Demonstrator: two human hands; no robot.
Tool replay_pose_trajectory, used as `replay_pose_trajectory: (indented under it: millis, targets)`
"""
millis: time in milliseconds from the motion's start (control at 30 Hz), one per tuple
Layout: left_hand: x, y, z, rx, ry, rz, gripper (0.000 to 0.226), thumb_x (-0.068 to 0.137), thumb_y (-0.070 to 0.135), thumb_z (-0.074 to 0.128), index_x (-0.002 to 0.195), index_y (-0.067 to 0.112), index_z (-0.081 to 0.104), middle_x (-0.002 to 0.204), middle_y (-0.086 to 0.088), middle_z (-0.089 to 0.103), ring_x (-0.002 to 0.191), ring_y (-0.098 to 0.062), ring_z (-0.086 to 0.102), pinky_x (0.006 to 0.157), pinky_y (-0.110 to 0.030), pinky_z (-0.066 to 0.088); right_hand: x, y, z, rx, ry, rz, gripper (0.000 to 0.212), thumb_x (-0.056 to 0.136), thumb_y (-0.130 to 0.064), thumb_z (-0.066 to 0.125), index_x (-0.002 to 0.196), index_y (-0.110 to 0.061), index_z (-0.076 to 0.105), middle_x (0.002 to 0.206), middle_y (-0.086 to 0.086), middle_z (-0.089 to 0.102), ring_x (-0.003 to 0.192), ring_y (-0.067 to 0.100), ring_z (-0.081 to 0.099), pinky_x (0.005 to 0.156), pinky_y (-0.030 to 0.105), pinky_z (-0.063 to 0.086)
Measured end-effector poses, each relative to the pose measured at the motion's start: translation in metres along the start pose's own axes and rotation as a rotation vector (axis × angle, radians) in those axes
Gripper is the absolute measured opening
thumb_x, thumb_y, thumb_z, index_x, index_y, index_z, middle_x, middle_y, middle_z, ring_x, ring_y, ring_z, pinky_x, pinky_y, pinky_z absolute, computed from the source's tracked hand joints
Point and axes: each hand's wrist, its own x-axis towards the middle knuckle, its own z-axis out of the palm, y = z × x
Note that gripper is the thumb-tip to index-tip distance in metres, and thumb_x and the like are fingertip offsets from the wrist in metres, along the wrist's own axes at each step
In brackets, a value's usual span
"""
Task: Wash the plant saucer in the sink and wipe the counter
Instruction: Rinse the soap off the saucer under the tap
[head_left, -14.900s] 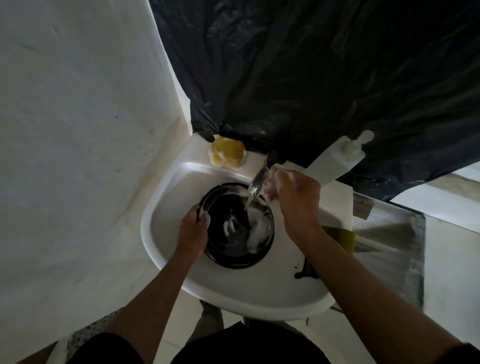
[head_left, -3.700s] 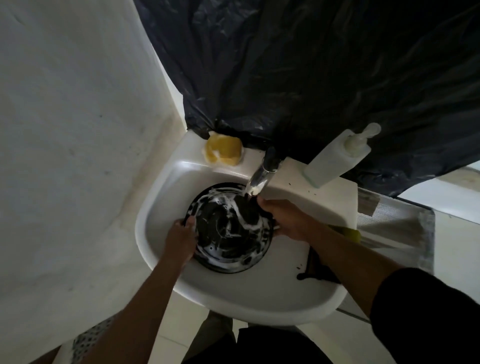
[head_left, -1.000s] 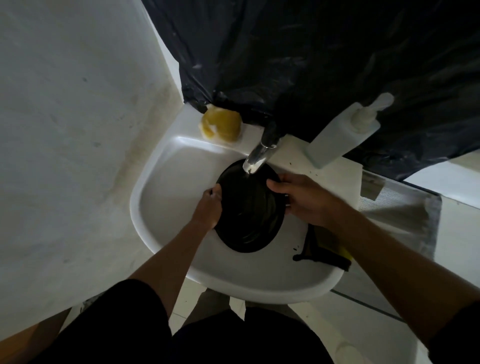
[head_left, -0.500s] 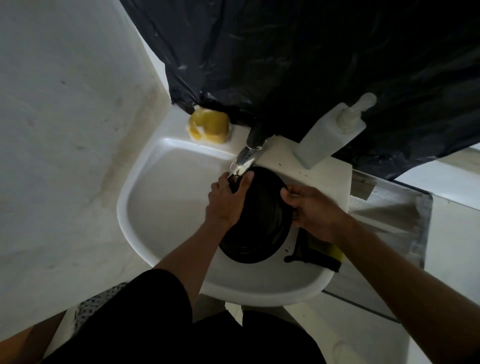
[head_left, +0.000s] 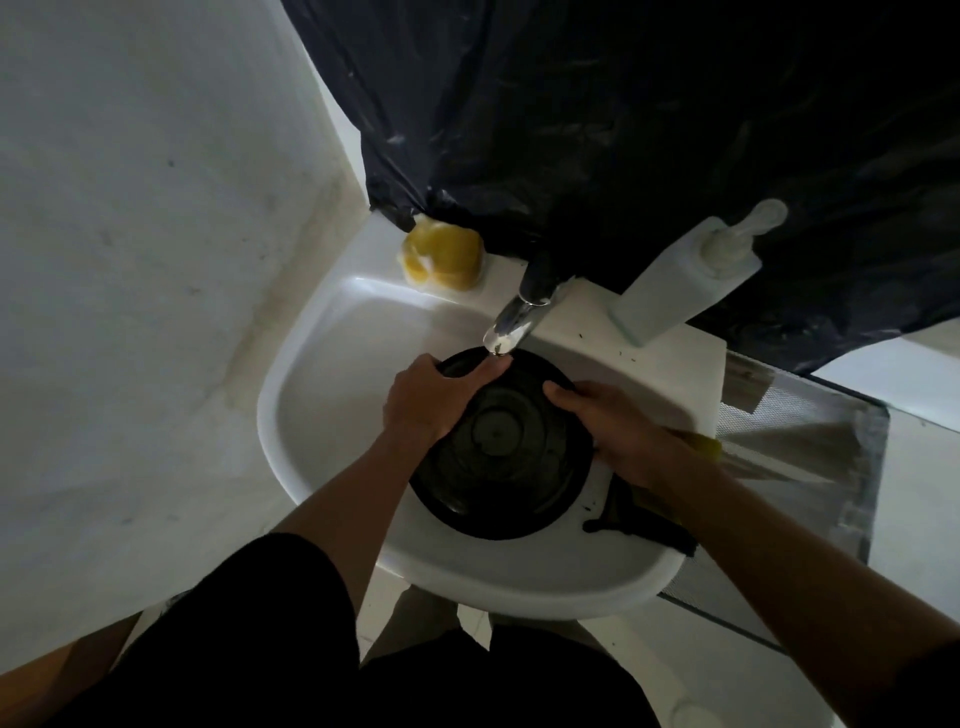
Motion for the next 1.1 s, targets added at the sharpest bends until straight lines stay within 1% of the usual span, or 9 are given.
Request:
replay_pose_trajectory:
  millis: [133, 267, 367, 533, 633, 767, 867, 1000, 1100]
  targets:
    - [0.003, -0.01, -0.019, -0.124, -0.007, -0.044, 0.087, 0.06, 0.091, 0.069, 0.084, 0.007, 0.068, 0.081, -0.006, 0.071, 0.076, -0.021, 0.07, 0.063, -0.032, 0.053, 0.019, -0.003, 0.024, -0.208, 0.09, -0.093, 0.081, 0.073, -0.083, 0.059, 0.126, -0.022, 0.062, 0.121, 0.002, 0.069, 0.102, 0.02, 0.069, 0.093, 0.038, 0.056]
    - [0.004, -0.031, -0.036, -0.385, -0.133, -0.09, 0.064, 0.086, 0.071, 0.065, 0.097, 0.009, 0.077, 0.096, -0.012, 0.078, 0.088, -0.025, 0.075, 0.083, -0.041, 0.061, 0.03, -0.007, 0.062, -0.449, 0.277, -0.117, 0.083, 0.093, -0.075, 0.032, 0.15, -0.015, 0.034, 0.144, 0.017, 0.046, 0.13, 0.039, 0.047, 0.109, 0.05, 0.04]
    - [-0.006, -0.042, -0.044, -0.564, -0.097, -0.082, 0.045, 0.107, 0.048, 0.044, 0.096, 0.019, 0.077, 0.093, -0.005, 0.08, 0.091, -0.02, 0.075, 0.078, -0.032, 0.057, 0.029, -0.012, 0.099, -0.601, 0.379, -0.166, 0.071, 0.099, -0.066, 0.024, 0.149, -0.016, 0.033, 0.145, 0.02, 0.041, 0.133, 0.041, 0.039, 0.108, 0.06, 0.035]
    - [-0.021, -0.056, -0.039, -0.65, -0.022, -0.021, 0.046, 0.109, 0.039, 0.037, 0.103, 0.022, 0.079, 0.094, -0.006, 0.08, 0.095, -0.025, 0.076, 0.094, -0.05, 0.058, 0.014, -0.025, 0.163, -0.836, 0.206, -0.379, 0.062, 0.101, -0.062, 0.013, 0.155, -0.033, 0.023, 0.163, 0.014, 0.022, 0.15, 0.037, 0.016, 0.115, 0.07, 0.008]
    - [-0.024, -0.063, -0.033, -0.729, -0.021, 0.014, 0.037, 0.11, 0.026, 0.039, 0.107, 0.028, 0.075, 0.1, 0.002, 0.08, 0.103, -0.02, 0.074, 0.098, -0.044, 0.056, 0.001, -0.024, 0.182, -0.953, 0.082, -0.639, 0.067, 0.096, -0.057, 0.001, 0.154, -0.035, 0.027, 0.166, 0.005, 0.02, 0.154, 0.03, 0.005, 0.116, 0.069, -0.002]
    - [-0.024, -0.059, -0.037, -0.894, -0.055, -0.022, 0.037, 0.11, 0.038, 0.041, 0.113, 0.027, 0.076, 0.111, 0.001, 0.079, 0.112, -0.016, 0.072, 0.104, -0.039, 0.051, 0.003, -0.023, 0.169, -0.936, -0.001, -0.836, 0.057, 0.101, -0.05, 0.014, 0.151, -0.032, 0.036, 0.163, -0.004, 0.027, 0.155, 0.023, 0.007, 0.119, 0.065, 0.0]
    - [-0.023, -0.05, -0.042, -0.882, -0.028, -0.031, 0.042, 0.109, 0.044, 0.042, 0.111, 0.023, 0.078, 0.105, -0.002, 0.08, 0.104, -0.016, 0.075, 0.101, -0.04, 0.054, 0.013, -0.025, 0.151, -0.906, 0.057, -0.881, 0.048, 0.101, -0.055, 0.026, 0.144, -0.041, 0.041, 0.158, -0.009, 0.033, 0.151, 0.016, 0.017, 0.12, 0.059, 0.007]
    - [-0.023, -0.044, -0.039, -0.842, -0.023, -0.013, 0.044, 0.11, 0.04, 0.039, 0.115, 0.017, 0.076, 0.104, -0.008, 0.08, 0.102, -0.023, 0.075, 0.101, -0.048, 0.056, 0.029, -0.035, 0.139, -0.85, 0.119, -0.753, 0.048, 0.097, -0.063, 0.031, 0.142, -0.048, 0.041, 0.154, -0.007, 0.038, 0.147, 0.016, 0.026, 0.12, 0.049, 0.015]
    - [-0.026, -0.045, -0.036, -0.817, 0.001, -0.012, 0.044, 0.11, 0.041, 0.04, 0.113, 0.018, 0.077, 0.102, -0.005, 0.08, 0.102, -0.022, 0.075, 0.1, -0.046, 0.056, 0.033, -0.047, 0.133, -0.731, 0.155, -0.569, 0.044, 0.097, -0.058, 0.035, 0.135, -0.042, 0.05, 0.145, -0.003, 0.048, 0.138, 0.022, 0.04, 0.116, 0.053, 0.027]
